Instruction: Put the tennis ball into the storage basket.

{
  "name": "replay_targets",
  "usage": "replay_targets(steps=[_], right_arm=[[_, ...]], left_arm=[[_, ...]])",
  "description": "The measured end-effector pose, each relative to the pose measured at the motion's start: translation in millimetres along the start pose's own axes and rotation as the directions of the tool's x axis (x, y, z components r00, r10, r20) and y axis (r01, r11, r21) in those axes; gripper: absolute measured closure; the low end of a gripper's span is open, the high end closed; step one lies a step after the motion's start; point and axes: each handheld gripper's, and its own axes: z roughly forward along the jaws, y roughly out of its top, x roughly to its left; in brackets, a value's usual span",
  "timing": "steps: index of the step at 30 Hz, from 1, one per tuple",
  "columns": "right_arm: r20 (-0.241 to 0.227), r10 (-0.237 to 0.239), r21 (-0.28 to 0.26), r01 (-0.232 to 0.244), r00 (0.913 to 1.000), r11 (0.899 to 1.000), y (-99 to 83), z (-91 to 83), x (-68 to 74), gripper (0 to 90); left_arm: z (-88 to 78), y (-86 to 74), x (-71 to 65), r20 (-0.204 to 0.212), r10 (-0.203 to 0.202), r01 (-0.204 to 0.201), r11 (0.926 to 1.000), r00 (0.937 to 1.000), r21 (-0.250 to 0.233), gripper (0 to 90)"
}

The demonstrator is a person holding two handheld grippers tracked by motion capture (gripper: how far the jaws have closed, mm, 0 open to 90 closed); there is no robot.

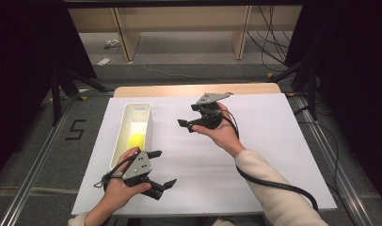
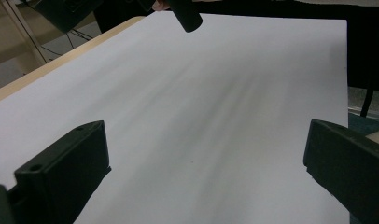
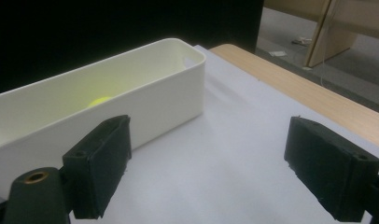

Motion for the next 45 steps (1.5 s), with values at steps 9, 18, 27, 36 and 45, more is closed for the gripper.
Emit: replay_targets(steps=[9,18,27,36,45], right_arm=[[0.025,0.019,-0.011,-0.018,0.9995,1.0,-5.4,-19.8,-9.9,15.4],[0.039,0.027,-0.014,-0.026,0.9989,1.0,-11.5,-32.8,-14.5,15.4],[0.061,0.04,-0.015,-0.039,0.9973,0.999,-20.1,-44.5,-19.3,15.4],[0.076,0.042,-0.018,-0.04,0.9962,0.999,-24.4,-56.3,-22.0,15.4],[0.098,0.054,-0.024,-0.052,0.9937,0.998,-36.0,-75.2,-25.0,15.4]], left_arm=[[0.8,-0.4,-0.8,0.013,-0.011,0.011,0.9999,0.9999,0.003,0.0],[0.8,-0.7,-0.6,0.012,-0.012,0.012,0.9999,0.9999,0.001,0.0],[0.4,-0.7,0.1,-0.002,-0.005,0.005,1.0,1.0,0.005,0.0],[0.4,-0.6,-0.1,-0.003,-0.007,0.007,1.0,1.0,0.003,0.0],[0.1,-0.7,0.3,-0.006,-0.006,0.006,1.0,1.0,0.001,0.0]])
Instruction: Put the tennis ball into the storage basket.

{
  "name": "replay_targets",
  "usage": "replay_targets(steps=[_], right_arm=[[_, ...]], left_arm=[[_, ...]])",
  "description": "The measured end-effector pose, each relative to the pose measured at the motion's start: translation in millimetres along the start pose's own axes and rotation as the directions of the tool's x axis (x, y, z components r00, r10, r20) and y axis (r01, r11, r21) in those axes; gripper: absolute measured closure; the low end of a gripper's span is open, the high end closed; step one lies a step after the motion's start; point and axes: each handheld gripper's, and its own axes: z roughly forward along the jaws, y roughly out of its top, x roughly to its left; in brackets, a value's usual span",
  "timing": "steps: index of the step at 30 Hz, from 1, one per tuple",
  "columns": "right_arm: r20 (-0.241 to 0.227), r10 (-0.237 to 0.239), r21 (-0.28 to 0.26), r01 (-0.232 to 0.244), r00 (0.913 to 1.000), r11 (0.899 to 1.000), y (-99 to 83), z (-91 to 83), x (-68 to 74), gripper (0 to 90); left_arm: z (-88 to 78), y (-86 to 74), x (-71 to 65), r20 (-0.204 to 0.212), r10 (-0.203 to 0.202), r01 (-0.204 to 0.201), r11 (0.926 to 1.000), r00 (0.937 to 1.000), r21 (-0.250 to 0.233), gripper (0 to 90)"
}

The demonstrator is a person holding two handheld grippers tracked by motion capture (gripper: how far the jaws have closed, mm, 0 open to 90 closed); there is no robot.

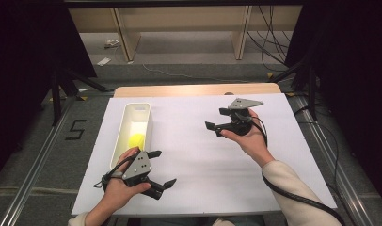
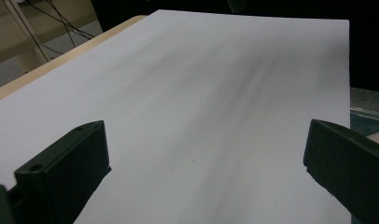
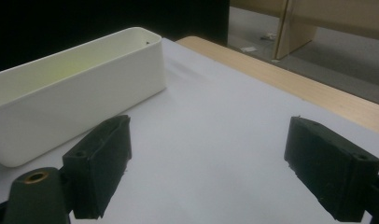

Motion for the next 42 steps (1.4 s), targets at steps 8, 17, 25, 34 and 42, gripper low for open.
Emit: replay_targets(steps=[8,17,25,34,42], right_arm=[[0.028,0.023,-0.008,-0.023,0.9994,1.0,-11.2,-19.9,-8.2,15.4],[0.05,0.03,-0.004,-0.03,0.9983,1.0,-22.2,-42.6,-12.7,15.4],[0.067,0.051,-0.006,-0.05,0.9965,0.999,-36.0,-62.1,-15.3,15.4],[0.09,0.068,-0.009,-0.067,0.9936,0.998,-47.5,-80.1,-17.5,15.4],[0.098,0.072,-0.004,-0.072,0.9926,0.997,-54.8,-89.9,-17.0,15.4]], left_arm=[[0.1,-0.1,0.2,-0.003,0.001,-0.001,1.0,1.0,0.002,0.0],[-0.5,-0.2,1.1,-0.007,-0.003,0.003,1.0,1.0,-0.002,0.0],[-0.8,-0.4,1.9,-0.01,-0.004,0.004,1.0,0.9999,-0.001,0.0],[-0.7,-0.3,1.8,-0.012,-0.004,0.004,1.0,0.9999,0.0,0.0],[-0.9,-0.2,2.1,-0.014,-0.006,0.006,1.0,0.9999,-0.003,0.0]])
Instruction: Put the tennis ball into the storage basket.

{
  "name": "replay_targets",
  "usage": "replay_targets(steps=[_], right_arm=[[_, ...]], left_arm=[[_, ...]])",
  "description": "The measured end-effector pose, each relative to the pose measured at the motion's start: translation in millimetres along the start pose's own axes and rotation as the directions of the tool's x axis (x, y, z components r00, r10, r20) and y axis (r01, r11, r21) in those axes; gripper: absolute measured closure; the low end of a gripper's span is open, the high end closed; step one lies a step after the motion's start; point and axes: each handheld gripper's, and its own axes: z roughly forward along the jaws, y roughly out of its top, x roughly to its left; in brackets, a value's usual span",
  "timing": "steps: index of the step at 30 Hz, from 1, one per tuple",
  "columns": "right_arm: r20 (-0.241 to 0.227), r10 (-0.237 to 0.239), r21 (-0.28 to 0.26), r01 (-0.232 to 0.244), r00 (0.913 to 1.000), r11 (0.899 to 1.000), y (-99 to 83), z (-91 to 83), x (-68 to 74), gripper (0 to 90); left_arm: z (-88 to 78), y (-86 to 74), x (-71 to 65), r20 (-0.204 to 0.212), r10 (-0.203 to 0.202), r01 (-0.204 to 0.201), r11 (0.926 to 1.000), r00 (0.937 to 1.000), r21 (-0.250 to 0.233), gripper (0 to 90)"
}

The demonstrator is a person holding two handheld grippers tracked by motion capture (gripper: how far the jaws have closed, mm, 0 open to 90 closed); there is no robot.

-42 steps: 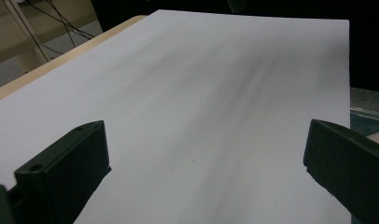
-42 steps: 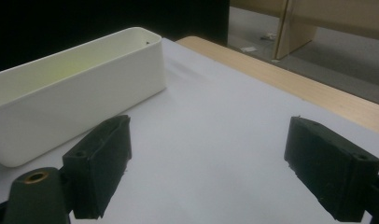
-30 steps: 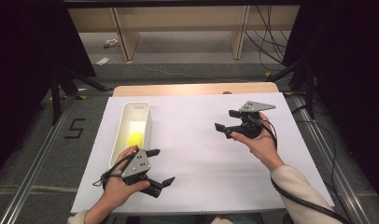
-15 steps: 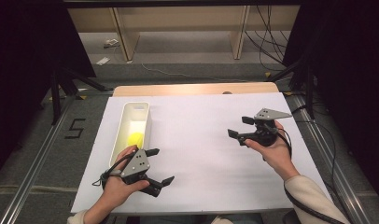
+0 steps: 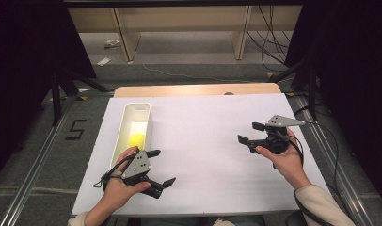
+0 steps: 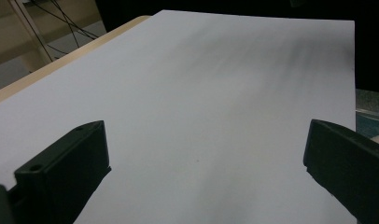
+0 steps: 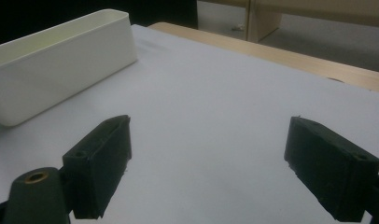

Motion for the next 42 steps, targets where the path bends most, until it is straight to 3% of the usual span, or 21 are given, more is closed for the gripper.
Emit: replay_targets(steps=[22,42], right_arm=[[0.012,0.01,0.005,-0.011,0.9999,1.0,-20.9,-20.5,3.7,15.4],[0.019,-0.002,-0.004,0.002,0.9998,1.0,-27.4,-24.4,6.8,15.4]], left_arm=[[-0.8,-0.4,1.6,-0.008,-0.006,0.006,1.0,0.9999,-0.001,0.0],[-0.6,0.5,0.5,-0.002,-0.003,0.003,1.0,1.0,-0.006,0.0]])
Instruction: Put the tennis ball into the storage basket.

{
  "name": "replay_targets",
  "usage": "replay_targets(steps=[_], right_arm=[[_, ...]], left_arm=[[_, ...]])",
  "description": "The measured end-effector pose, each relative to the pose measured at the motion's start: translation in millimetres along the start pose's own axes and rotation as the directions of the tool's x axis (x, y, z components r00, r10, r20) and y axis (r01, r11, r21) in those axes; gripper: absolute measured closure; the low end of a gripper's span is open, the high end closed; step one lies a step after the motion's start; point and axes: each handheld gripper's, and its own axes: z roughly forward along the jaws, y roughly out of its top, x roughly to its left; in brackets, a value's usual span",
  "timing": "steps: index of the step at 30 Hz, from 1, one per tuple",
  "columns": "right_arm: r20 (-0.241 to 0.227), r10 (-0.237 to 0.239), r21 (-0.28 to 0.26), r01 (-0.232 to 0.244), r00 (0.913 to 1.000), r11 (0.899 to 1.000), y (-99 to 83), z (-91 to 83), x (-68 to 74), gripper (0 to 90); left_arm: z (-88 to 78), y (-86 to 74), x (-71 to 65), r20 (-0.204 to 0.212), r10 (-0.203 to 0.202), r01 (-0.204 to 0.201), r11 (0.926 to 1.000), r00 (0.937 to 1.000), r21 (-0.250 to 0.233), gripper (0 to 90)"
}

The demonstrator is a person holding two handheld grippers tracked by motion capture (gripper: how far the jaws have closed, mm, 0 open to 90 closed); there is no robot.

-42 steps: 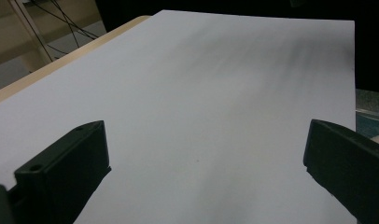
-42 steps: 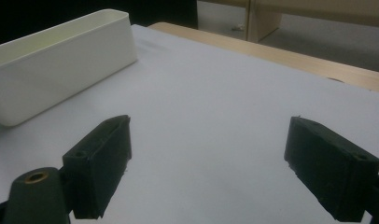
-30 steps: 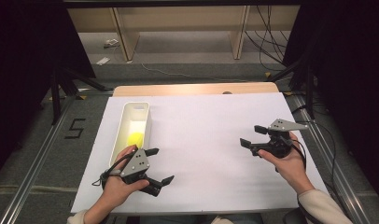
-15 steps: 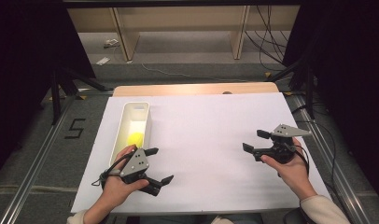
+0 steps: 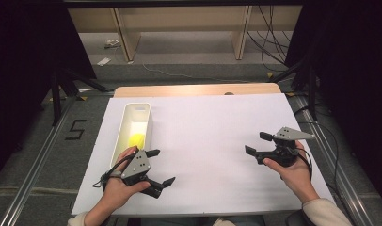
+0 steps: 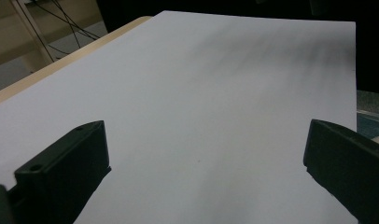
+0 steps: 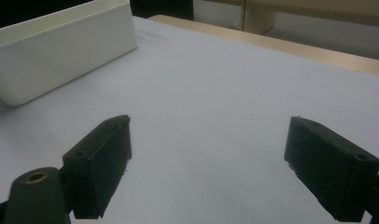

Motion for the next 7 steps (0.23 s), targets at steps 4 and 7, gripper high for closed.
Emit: replay_targets(steps=[4,7], right_arm=[[0.006,-0.012,0.0,0.012,0.9999,1.0,-0.1,2.3,1.0,15.4],[-0.003,-0.016,0.0,0.016,0.9999,1.0,0.1,4.2,2.2,15.4]], left_arm=[[0.2,0.6,-0.3,0.005,0.002,-0.002,1.0,1.0,-0.001,0.0],[0.1,0.8,-0.3,0.006,0.004,-0.004,1.0,1.0,-0.001,0.0]])
